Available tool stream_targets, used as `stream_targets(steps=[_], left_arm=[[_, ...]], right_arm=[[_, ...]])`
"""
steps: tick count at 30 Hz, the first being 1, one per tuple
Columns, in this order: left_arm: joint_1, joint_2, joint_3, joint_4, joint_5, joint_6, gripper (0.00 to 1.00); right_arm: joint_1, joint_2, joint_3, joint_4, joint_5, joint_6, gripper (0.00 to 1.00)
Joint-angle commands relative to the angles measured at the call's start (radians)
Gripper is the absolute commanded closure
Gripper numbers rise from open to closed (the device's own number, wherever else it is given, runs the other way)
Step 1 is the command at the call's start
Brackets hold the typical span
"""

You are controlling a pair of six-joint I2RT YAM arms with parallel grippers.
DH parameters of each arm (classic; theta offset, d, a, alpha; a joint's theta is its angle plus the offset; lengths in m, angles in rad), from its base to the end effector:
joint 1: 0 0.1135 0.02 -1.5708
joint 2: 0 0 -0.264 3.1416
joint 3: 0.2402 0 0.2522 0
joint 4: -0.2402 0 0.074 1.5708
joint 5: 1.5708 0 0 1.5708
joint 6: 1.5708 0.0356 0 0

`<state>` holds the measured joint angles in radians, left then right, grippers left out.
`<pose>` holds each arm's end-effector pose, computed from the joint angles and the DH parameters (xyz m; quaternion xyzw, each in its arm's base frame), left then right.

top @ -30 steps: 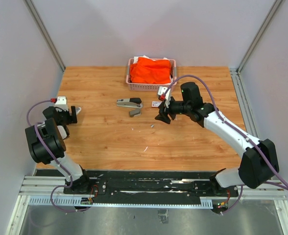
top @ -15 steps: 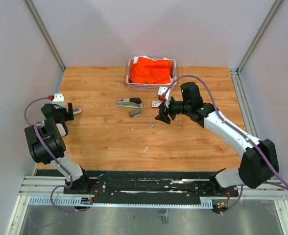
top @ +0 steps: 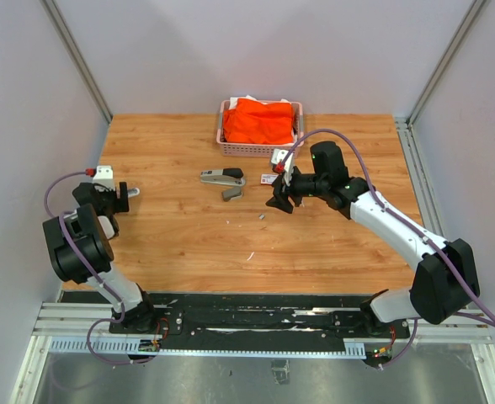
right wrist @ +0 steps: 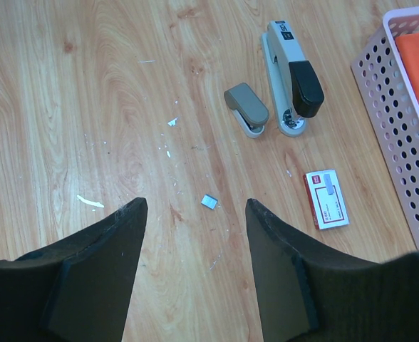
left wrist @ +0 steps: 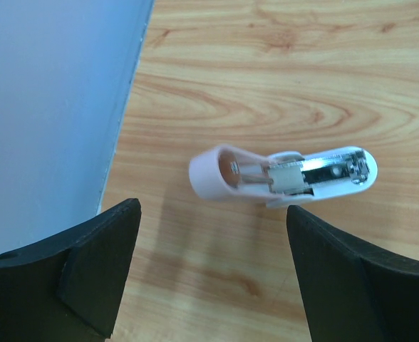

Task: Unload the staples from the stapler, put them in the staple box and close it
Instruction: Place the stapler at the center of the board.

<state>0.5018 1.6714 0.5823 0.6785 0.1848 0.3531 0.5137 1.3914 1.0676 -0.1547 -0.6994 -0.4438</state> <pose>0.2777 0.1449 0.1434 -0.0114 0.8343 0.1560 0.5287 0.2623 0.1743 0.3056 -0.5278 0.6306 0.3096 0.4774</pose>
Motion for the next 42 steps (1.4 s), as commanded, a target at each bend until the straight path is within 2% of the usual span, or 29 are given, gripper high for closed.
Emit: stream_targets(steps=[1,15,36,38,42], left_arm=[[0.009,-0.049,-0.034,0.023,0.01,0.021,0.12],[0.009,-0.016,0.017,0.006,-0.103,0.051,0.12],[0.009,0.002,0.034,0.014,-0.157,0.047,0.12],[0.009,-0.026,0.012,0.013,-0.143,0.041,0.11],[0.011,-0.127,-0.046,-0.015,-0.1,0.019,0.0]], right_arm=[[-0.017,-0.019,-0.009,0.016,-0.023,0.014,0.4],[-0.018,-0.021,-0.011,0.018,-0.022,0.017,0.4],[-0.018,-0.018,-0.011,0.019,-0.017,0.018,0.4],[-0.018,-0.019,-0.014,0.019,-0.017,0.014,0.4],[-0.018,-0.019,-0.018,0.023,-0.013,0.008,0.38]])
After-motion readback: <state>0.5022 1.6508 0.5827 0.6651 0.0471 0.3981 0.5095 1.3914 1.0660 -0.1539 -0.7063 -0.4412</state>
